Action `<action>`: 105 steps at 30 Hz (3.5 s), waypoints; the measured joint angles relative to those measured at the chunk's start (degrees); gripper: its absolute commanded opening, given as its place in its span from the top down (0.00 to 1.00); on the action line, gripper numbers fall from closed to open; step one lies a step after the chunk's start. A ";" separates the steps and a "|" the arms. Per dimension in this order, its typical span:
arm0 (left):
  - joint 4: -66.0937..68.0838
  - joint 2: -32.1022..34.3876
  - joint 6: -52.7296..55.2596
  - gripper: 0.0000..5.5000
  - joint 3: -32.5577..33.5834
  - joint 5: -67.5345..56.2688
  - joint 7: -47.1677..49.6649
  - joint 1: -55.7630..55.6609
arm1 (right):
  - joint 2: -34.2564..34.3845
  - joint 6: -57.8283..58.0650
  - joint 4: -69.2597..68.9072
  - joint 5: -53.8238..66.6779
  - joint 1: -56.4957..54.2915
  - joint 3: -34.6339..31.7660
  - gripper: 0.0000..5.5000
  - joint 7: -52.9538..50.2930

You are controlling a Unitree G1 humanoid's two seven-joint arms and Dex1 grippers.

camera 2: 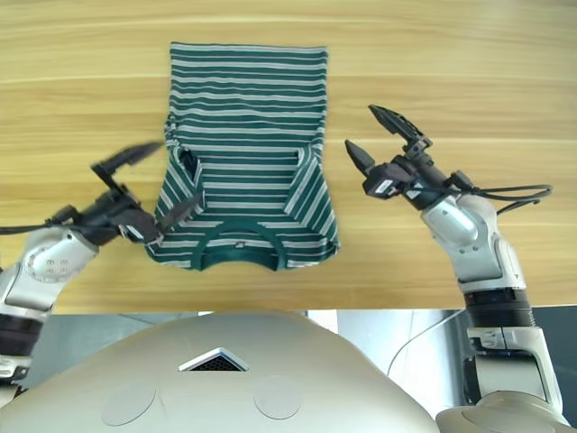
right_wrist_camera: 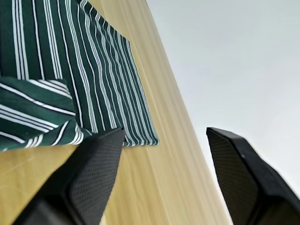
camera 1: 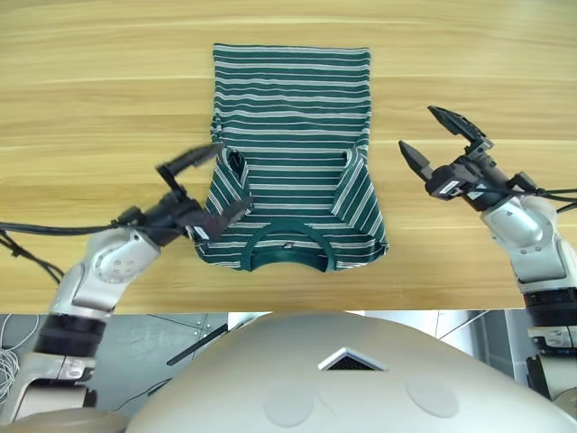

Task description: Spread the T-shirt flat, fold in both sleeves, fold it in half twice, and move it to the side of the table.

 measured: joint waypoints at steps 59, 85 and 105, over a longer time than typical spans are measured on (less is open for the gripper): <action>3.01 15.05 2.99 0.82 -2.68 7.73 -16.56 13.22 | -12.68 -1.35 -12.24 -7.69 25.03 0.78 0.41 8.96; 1.72 12.58 5.13 1.00 -3.48 9.81 -16.53 12.13 | -12.87 -3.48 -9.05 -7.12 16.79 8.21 0.58 11.24; 1.46 11.94 4.32 1.00 -4.05 6.63 -16.19 14.34 | -12.66 -3.27 -4.80 -8.58 14.96 8.51 1.00 9.66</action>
